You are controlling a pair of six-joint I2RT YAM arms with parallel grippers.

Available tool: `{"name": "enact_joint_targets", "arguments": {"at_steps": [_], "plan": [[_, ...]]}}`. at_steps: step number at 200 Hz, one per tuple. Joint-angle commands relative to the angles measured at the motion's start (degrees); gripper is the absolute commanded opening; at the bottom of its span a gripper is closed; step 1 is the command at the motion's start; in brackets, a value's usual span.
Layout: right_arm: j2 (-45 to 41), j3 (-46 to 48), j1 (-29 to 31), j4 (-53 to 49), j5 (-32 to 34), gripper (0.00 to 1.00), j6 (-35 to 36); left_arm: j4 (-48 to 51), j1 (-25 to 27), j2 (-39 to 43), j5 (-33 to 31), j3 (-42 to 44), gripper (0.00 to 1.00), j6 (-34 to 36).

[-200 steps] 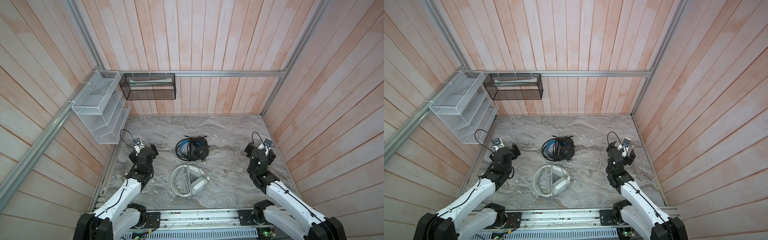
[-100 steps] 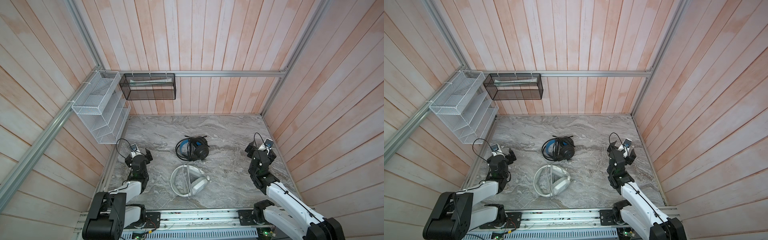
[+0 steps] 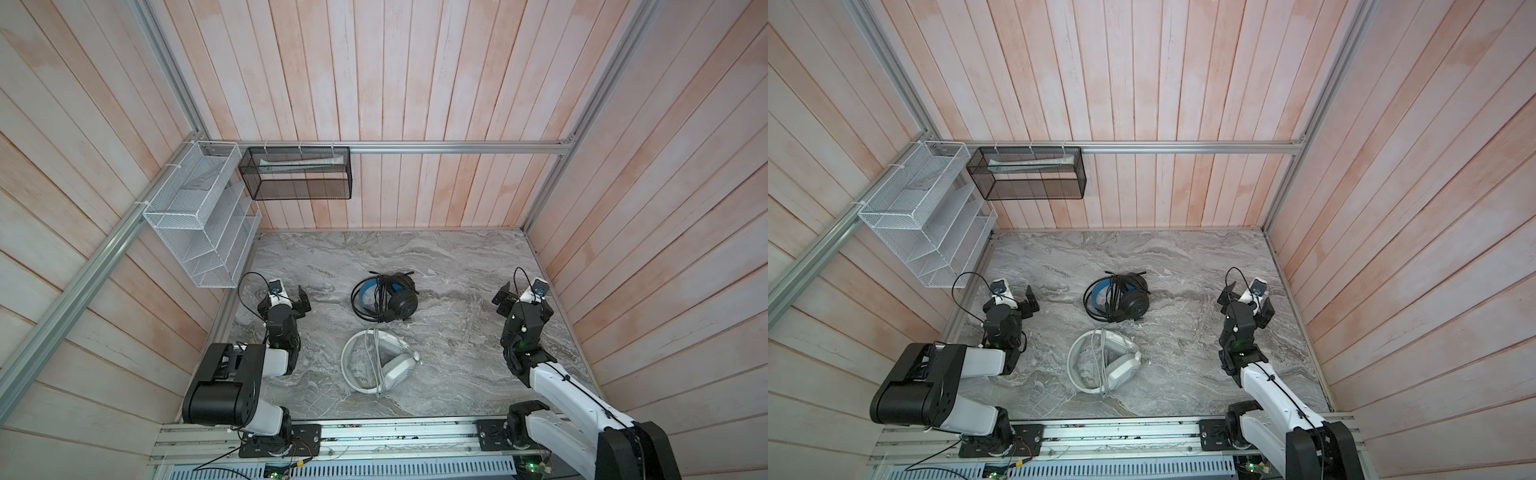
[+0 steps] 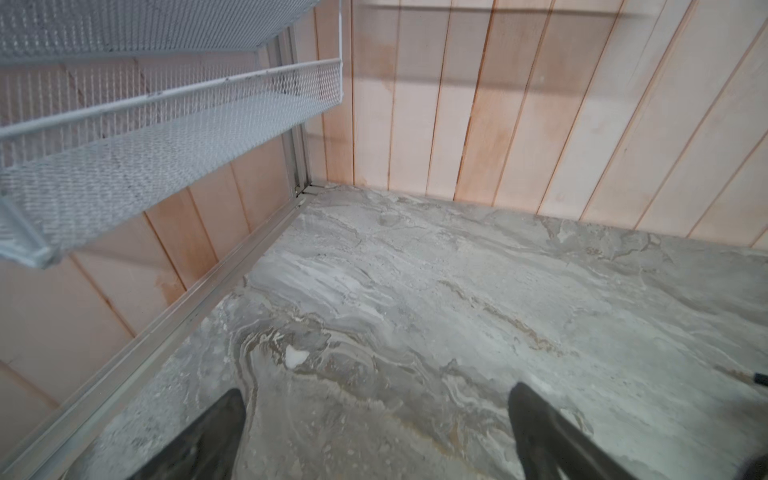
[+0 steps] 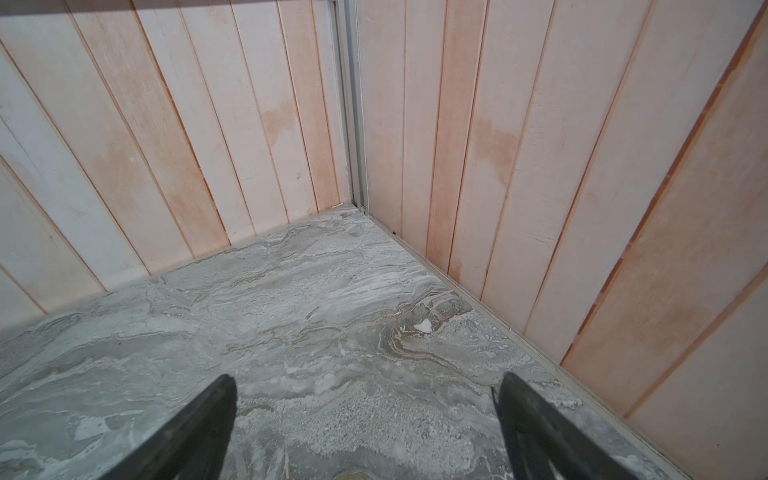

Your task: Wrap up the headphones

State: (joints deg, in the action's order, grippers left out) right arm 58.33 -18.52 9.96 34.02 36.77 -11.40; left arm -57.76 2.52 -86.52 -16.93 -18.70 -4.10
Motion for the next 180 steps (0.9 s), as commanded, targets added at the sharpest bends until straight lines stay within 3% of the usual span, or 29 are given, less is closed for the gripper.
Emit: {"name": "enact_joint_targets", "arguments": {"at_steps": [1,82,90,113,123,132,180], "plan": [[5.3,0.4,-1.8,7.5,-4.6,0.99,3.9,1.5,-0.3,-0.2,1.5,-1.4,0.99,1.2],[24.1,1.3,-4.4,26.5,-17.9,0.98,8.4,1.3,-0.3,0.0,1.5,-1.2,0.99,1.2],[24.8,0.0,-4.4,24.2,-19.2,0.98,8.5,1.3,-0.3,0.0,1.5,-1.3,0.99,1.2],[31.3,7.3,-5.6,45.2,-20.7,0.99,9.6,1.3,-0.3,0.0,1.5,-1.3,0.99,1.2],[29.7,6.1,-6.0,39.3,-21.1,0.99,8.1,1.3,-0.3,0.0,1.5,-1.3,0.99,1.2],[30.9,6.9,-6.2,43.6,-21.3,1.0,9.0,1.4,-0.3,0.1,1.6,-1.3,0.99,1.2],[30.2,6.8,-5.5,42.0,-20.0,0.98,9.1,1.3,-0.3,0.1,1.5,-1.2,0.99,1.2]]}}
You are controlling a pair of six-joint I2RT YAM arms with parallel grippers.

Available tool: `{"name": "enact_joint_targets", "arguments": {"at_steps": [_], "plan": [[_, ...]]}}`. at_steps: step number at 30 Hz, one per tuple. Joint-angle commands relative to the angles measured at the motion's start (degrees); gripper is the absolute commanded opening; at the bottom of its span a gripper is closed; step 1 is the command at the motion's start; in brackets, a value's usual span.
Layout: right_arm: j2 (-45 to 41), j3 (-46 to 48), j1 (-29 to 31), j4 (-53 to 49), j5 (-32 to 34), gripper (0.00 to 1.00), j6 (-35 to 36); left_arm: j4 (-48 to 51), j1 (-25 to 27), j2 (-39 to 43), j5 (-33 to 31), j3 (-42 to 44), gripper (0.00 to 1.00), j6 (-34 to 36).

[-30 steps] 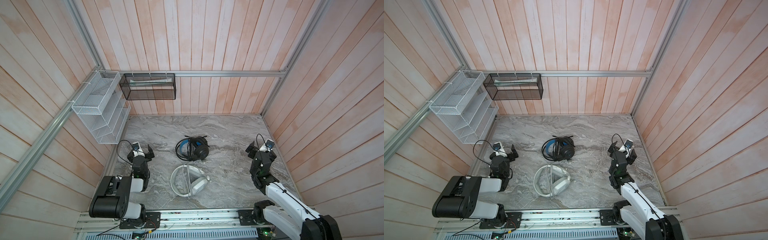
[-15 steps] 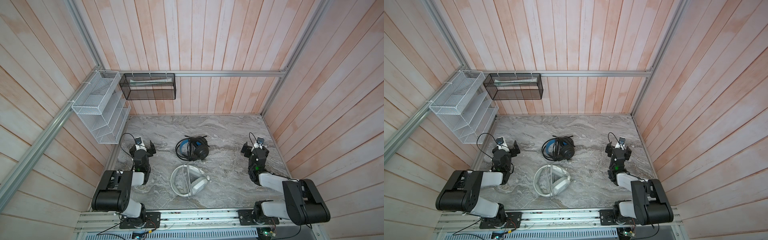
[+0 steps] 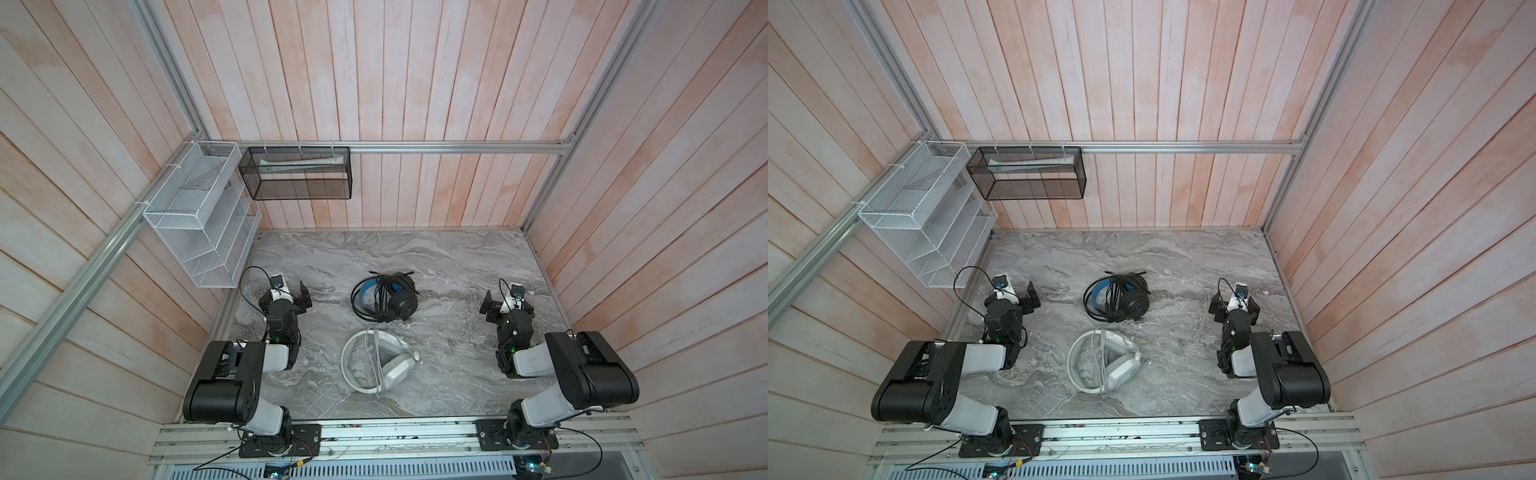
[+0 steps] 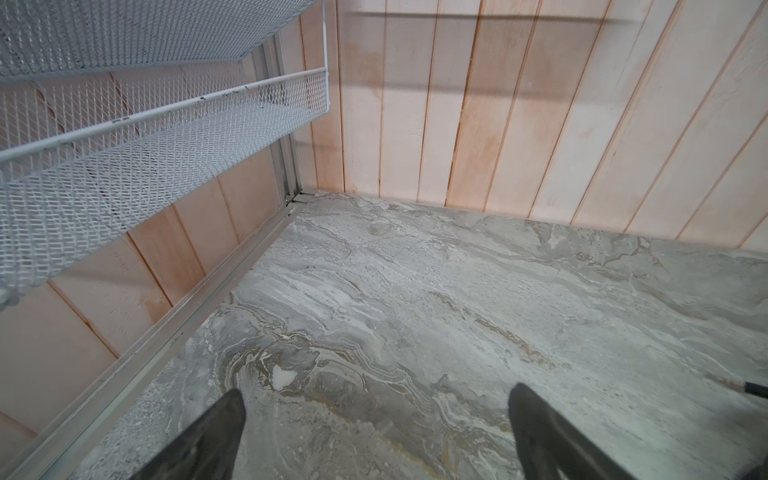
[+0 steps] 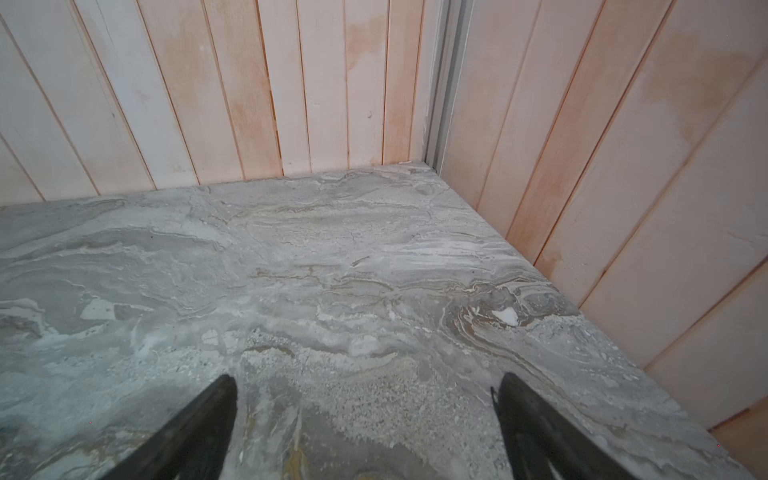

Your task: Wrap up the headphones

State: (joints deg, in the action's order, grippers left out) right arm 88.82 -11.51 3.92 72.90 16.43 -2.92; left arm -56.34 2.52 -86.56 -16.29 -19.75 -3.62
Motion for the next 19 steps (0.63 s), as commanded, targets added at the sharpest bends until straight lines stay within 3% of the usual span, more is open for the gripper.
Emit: {"name": "enact_joint_targets", "arguments": {"at_steps": [1,19], "plan": [[-0.3,-0.3,0.6,3.0,0.4,0.98,0.6,-0.1,-0.3,0.2,0.9,-0.2,0.99,0.7],[-0.1,-0.2,0.5,3.4,0.3,0.98,0.6,-0.1,-0.3,0.2,0.9,-0.2,0.99,0.7]]}}
